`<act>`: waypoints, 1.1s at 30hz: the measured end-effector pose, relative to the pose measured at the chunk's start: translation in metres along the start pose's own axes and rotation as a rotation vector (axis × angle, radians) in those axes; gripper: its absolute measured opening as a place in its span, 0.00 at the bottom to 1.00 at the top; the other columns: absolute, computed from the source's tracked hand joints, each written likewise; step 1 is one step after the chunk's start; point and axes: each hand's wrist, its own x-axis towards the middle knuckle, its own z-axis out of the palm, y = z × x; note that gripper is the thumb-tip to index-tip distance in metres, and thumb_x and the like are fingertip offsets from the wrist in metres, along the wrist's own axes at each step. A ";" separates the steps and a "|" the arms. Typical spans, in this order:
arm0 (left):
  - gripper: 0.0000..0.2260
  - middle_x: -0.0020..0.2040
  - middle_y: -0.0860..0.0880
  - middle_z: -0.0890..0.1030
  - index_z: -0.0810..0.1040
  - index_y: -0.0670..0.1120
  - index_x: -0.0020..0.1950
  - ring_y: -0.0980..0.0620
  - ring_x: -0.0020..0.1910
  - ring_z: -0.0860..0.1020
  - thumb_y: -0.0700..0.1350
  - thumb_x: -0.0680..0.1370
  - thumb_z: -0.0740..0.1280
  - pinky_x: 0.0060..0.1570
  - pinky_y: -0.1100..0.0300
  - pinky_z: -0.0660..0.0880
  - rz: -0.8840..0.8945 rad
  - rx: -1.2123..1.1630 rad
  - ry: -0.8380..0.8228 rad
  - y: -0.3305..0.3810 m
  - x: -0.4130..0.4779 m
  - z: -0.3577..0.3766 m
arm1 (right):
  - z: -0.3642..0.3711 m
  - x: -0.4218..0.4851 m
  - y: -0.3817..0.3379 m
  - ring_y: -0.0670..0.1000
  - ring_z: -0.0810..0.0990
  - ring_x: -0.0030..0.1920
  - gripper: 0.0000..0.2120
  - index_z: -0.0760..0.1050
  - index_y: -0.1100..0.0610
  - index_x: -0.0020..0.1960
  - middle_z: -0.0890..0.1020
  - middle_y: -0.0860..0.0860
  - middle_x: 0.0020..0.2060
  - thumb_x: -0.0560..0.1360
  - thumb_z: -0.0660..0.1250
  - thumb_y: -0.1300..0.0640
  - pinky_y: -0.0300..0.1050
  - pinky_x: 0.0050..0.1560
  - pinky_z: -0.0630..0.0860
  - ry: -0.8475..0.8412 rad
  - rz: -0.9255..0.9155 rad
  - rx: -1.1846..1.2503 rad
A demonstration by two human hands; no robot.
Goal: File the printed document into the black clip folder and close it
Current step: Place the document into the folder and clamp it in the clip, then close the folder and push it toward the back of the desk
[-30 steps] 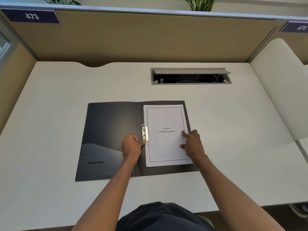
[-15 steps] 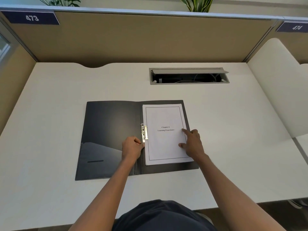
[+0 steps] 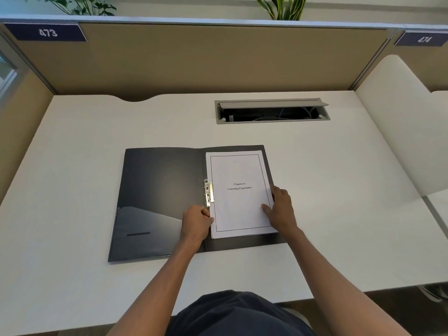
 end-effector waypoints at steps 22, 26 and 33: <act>0.31 0.78 0.36 0.67 0.58 0.42 0.83 0.33 0.76 0.67 0.53 0.83 0.63 0.73 0.35 0.65 -0.173 0.159 0.369 -0.048 0.067 -0.128 | 0.087 -0.060 -0.039 0.52 0.46 0.84 0.31 0.47 0.53 0.84 0.46 0.50 0.84 0.85 0.54 0.47 0.42 0.77 0.42 -0.102 -0.366 -0.355; 0.31 0.76 0.35 0.69 0.58 0.42 0.82 0.31 0.74 0.69 0.55 0.83 0.62 0.71 0.34 0.64 -0.271 0.156 0.367 -0.052 0.071 -0.136 | 0.091 -0.065 -0.037 0.52 0.44 0.84 0.31 0.46 0.55 0.84 0.44 0.52 0.84 0.85 0.53 0.48 0.45 0.81 0.41 -0.132 -0.378 -0.388; 0.26 0.71 0.36 0.75 0.68 0.38 0.74 0.33 0.70 0.73 0.53 0.81 0.65 0.70 0.38 0.66 -0.350 0.108 0.346 -0.057 0.077 -0.153 | 0.091 -0.067 -0.032 0.51 0.41 0.83 0.31 0.44 0.54 0.84 0.43 0.51 0.84 0.86 0.51 0.46 0.48 0.83 0.43 -0.179 -0.358 -0.419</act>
